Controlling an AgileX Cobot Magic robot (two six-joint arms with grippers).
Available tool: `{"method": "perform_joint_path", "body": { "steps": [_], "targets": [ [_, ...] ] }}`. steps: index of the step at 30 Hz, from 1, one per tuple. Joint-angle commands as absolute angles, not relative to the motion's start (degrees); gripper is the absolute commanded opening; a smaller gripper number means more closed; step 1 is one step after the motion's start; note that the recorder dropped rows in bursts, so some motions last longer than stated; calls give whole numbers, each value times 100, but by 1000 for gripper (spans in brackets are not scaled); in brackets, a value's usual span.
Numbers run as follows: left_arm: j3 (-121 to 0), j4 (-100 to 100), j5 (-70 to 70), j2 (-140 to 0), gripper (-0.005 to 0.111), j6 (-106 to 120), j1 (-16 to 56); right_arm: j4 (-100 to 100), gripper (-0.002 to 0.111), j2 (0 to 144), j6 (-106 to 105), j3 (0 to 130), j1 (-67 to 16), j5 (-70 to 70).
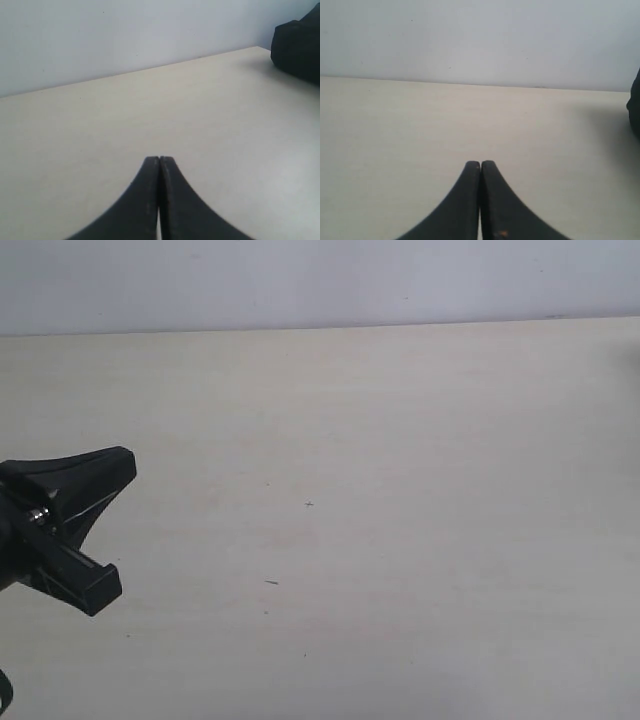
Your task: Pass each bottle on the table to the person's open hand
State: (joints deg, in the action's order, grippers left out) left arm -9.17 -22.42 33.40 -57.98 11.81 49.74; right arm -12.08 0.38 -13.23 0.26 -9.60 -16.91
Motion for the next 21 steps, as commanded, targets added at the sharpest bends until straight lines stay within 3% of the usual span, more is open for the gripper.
{"method": "perform_joint_path", "body": {
  "steps": [1,7,14,21],
  "targets": [
    [-885,-2300,3419,-5758,0,1204,4963,-1199,0,0,-1329,0,-933,-1656],
    [-885,-2015,3128,-5499,0,1204,4615,-1199,0,0,-1329,0,-933,-1656],
    [-885,-1435,973,-3752,0,1179,2168,-1199,0,0,-1329,0,-933,-1656],
    [-885,-1435,-513,-2059,0,1166,748,-1199,0,0,-1329,0,-933,-1656]
  ]
}}
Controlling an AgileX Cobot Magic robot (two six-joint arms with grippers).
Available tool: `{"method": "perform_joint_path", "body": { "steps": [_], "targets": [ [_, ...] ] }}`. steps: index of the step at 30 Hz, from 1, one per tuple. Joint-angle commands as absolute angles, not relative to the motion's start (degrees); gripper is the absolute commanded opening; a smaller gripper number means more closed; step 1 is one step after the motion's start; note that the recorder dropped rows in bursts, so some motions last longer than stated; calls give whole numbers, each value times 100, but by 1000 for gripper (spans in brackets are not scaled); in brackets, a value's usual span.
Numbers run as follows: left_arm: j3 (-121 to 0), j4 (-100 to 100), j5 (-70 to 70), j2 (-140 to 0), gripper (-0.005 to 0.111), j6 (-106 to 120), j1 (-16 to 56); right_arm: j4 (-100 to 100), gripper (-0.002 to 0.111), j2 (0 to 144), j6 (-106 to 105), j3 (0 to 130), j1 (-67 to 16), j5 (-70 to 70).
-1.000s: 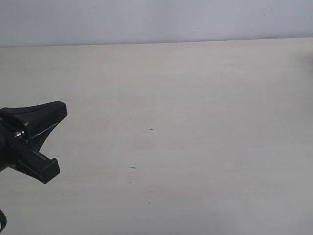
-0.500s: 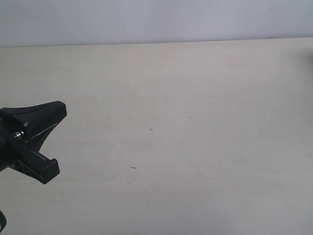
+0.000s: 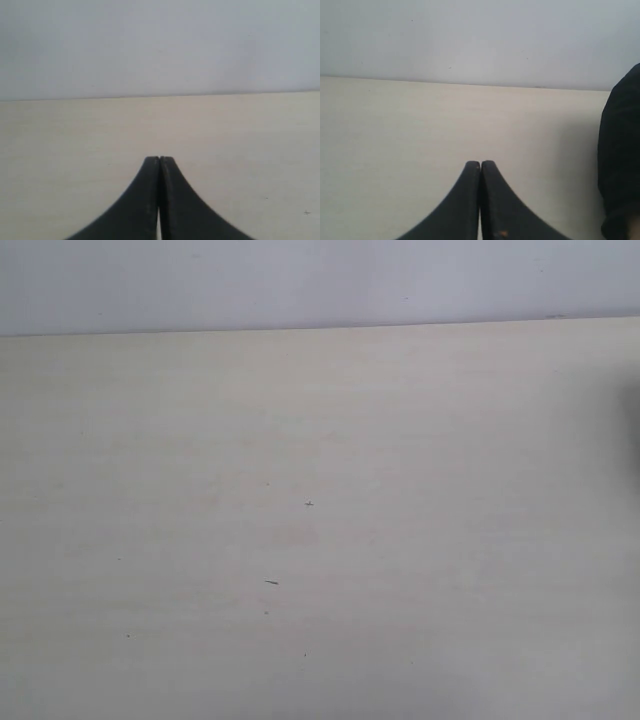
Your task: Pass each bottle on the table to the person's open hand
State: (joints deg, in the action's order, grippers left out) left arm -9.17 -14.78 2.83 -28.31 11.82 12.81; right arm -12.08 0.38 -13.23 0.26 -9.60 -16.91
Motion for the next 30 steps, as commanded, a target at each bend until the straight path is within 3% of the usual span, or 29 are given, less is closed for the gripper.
{"method": "perform_joint_path", "body": {
  "steps": [1,16,22,30],
  "targets": [
    [-885,-1435,-706,-1852,0,1166,647,-1199,0,0,-1329,0,-933,-1656],
    [-839,-1421,-1817,-1112,0,1096,499,-1199,0,0,-1329,0,-933,-1656],
    [-481,265,-1806,-690,0,-1008,499,-1199,0,0,-1329,0,-933,-1656],
    [-250,329,-1763,0,0,-1099,477,-1199,0,0,-1329,0,-933,-1656]
  ]
}}
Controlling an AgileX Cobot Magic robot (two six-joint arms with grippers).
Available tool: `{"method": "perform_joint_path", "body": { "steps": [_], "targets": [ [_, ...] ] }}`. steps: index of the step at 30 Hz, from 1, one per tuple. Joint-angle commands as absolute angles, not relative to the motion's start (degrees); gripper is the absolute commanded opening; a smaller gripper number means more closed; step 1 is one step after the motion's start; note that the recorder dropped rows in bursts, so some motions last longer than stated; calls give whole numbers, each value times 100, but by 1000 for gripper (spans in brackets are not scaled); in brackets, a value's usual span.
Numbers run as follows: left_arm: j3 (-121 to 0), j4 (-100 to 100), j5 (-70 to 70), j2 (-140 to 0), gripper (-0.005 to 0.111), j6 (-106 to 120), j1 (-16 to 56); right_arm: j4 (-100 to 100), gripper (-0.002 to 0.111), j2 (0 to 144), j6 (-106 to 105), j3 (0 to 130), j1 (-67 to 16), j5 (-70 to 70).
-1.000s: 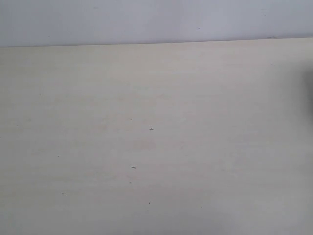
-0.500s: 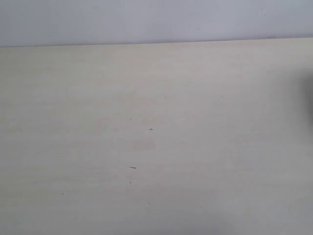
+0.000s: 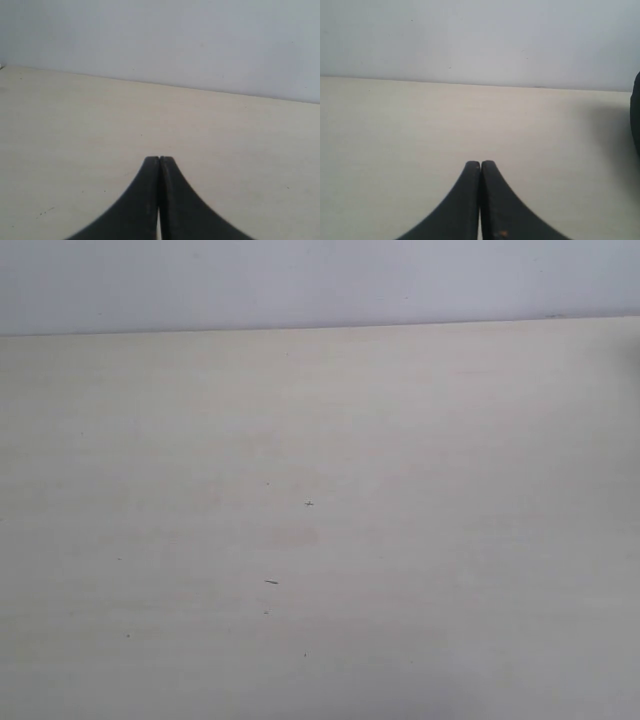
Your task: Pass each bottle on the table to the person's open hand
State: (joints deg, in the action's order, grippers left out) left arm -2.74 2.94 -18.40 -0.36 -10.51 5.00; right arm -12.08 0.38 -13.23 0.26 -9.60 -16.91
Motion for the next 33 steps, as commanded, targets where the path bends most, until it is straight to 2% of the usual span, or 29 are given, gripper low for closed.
{"method": "perform_joint_path", "body": {
  "steps": [1,5,33],
  "targets": [
    [-194,329,-1736,0,0,-1099,477,-1199,0,0,-1329,0,-933,-1656],
    [0,276,-2118,0,0,-1099,477,-1199,0,0,-1329,0,-933,-1656],
    [0,257,-2100,0,0,-1099,477,-1199,0,0,-1329,0,-933,-1656]
  ]
}}
